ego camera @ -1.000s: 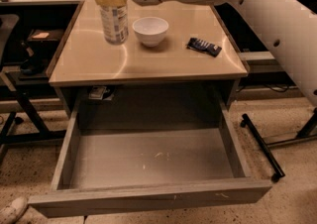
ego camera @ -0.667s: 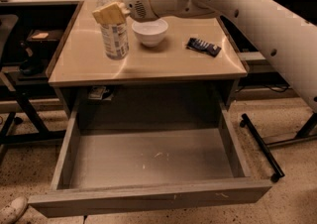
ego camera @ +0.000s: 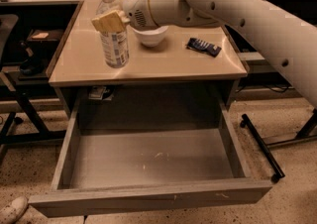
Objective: Place blue plastic bottle into top drawer
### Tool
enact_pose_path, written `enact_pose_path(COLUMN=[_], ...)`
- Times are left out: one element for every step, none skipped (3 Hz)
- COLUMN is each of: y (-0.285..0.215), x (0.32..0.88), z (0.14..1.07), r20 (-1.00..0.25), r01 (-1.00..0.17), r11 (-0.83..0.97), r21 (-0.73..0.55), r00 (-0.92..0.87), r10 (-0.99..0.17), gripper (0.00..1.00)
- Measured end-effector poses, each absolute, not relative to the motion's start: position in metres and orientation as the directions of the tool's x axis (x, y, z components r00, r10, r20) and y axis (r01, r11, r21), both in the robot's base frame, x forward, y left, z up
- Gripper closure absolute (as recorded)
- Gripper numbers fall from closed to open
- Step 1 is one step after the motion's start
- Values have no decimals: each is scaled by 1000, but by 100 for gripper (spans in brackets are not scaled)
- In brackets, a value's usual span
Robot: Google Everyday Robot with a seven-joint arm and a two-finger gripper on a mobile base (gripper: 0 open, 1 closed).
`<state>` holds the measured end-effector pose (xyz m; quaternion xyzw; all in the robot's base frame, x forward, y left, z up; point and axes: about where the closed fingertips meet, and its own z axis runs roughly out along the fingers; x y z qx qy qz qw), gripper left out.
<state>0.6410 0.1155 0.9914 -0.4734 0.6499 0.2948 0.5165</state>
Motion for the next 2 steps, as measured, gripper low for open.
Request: enact_pose_path(y=[104, 96], x=[600, 566], z=[983, 965], r20=[-962, -966], r01=[-891, -859], r11=[450, 513], r21=[-55, -10], r00=[-74, -125], r10=[-264, -228], gripper=[100, 100])
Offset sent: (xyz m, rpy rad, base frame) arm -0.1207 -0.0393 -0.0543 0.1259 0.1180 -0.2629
